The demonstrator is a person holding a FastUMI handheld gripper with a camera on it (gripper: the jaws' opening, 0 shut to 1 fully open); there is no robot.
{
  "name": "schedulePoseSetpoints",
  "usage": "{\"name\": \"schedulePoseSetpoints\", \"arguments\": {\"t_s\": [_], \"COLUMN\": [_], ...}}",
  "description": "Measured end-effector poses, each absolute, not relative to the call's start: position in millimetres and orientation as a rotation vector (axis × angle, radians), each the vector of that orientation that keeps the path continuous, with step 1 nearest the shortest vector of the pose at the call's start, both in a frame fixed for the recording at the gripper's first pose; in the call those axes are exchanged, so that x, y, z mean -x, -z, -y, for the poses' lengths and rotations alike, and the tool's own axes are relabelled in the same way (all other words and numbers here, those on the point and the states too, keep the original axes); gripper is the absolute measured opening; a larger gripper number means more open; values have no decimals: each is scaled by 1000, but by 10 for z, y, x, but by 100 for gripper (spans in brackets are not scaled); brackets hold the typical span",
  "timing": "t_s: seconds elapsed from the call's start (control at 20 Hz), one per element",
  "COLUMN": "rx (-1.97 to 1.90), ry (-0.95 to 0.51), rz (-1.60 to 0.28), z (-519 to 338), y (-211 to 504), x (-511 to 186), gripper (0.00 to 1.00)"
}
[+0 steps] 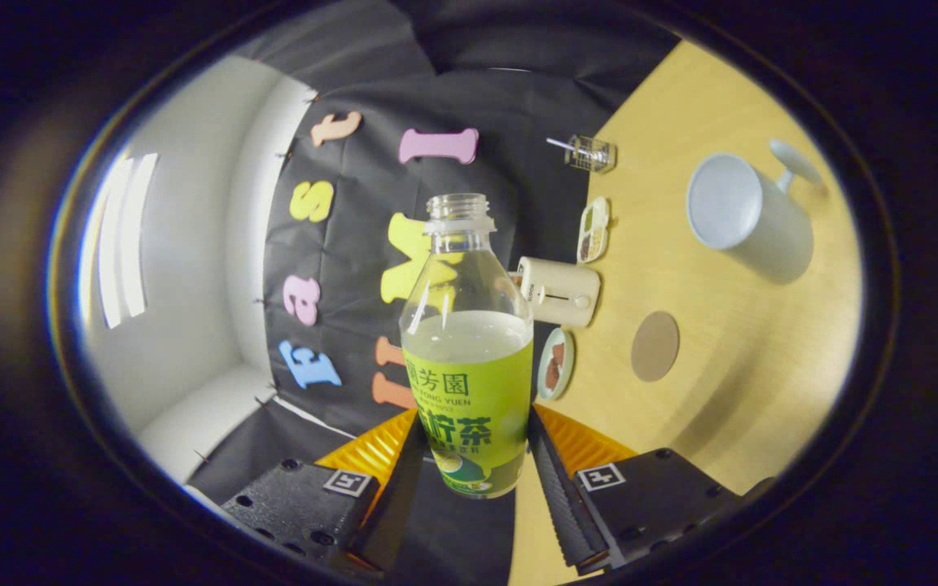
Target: Take the bottle from table, then pour the juice into the cup, finally place the bottle on the coaster
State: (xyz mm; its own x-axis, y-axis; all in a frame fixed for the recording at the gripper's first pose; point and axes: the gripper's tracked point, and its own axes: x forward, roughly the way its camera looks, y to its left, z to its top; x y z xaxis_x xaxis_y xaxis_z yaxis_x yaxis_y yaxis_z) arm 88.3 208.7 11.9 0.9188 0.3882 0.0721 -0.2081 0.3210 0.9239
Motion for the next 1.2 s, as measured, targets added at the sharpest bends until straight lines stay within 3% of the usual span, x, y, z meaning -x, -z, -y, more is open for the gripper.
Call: {"name": "schedulePoseSetpoints", "arguments": {"t_s": [0.4, 0.8, 1.2], "rx": [-668, -336, -183], "ry": [-228, -97, -78], "rz": [1, -7, -99], "z": [-1572, -1324, -1533], "y": [-604, -718, -280], "x": [-810, -1105, -1724], "gripper": [77, 78, 78]}}
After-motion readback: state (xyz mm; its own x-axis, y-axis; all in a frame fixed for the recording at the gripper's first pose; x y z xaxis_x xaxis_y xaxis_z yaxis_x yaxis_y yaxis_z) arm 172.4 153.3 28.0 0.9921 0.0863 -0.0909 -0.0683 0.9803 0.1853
